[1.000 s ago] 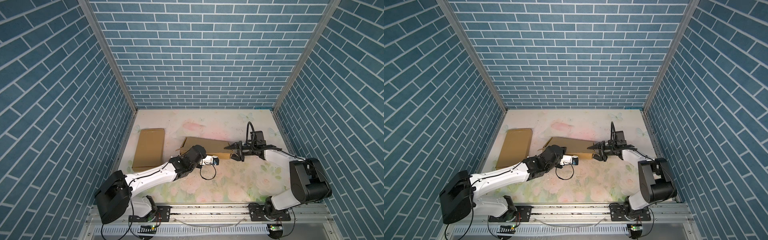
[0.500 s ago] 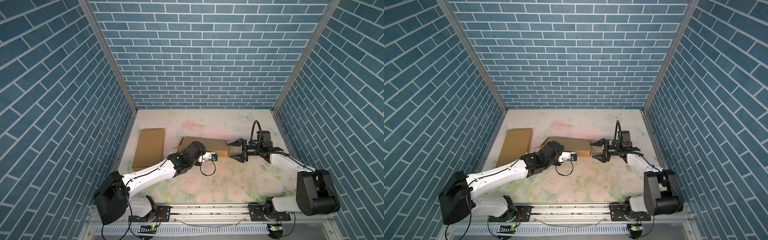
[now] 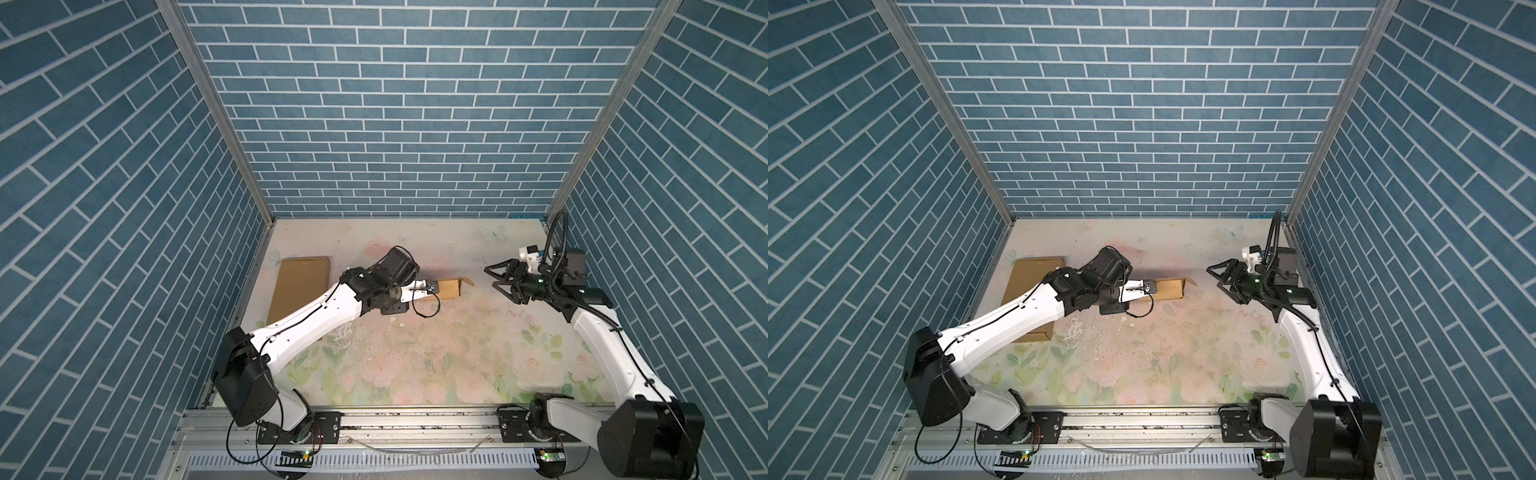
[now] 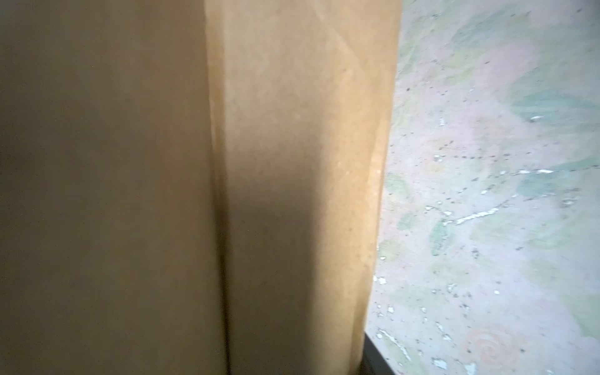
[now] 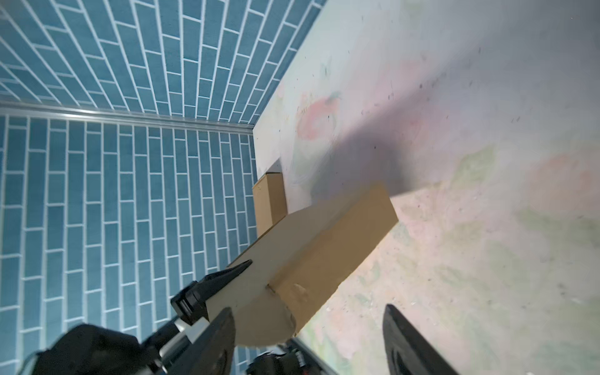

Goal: Fold the paper box

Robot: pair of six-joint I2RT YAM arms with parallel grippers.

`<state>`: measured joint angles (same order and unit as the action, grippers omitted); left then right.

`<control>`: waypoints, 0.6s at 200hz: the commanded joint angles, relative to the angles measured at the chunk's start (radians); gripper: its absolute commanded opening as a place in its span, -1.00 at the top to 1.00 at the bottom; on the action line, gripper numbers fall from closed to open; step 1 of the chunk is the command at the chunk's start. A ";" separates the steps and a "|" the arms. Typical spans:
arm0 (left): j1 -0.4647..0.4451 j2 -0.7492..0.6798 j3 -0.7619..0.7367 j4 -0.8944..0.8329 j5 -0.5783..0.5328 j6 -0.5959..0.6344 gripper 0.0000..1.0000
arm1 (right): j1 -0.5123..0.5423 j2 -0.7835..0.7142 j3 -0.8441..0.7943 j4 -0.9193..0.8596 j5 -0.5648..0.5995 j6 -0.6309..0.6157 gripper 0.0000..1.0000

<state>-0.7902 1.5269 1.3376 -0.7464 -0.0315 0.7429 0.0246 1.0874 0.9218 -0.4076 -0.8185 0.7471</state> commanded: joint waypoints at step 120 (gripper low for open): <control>0.067 0.272 0.211 -0.277 0.214 -0.018 0.03 | 0.289 0.197 0.153 -0.164 0.216 -0.488 -0.48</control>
<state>-0.7269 1.7523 1.5509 -0.9752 0.1444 0.7231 0.2920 1.2476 0.9909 -0.5678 -0.6395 0.3389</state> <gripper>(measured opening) 0.487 0.753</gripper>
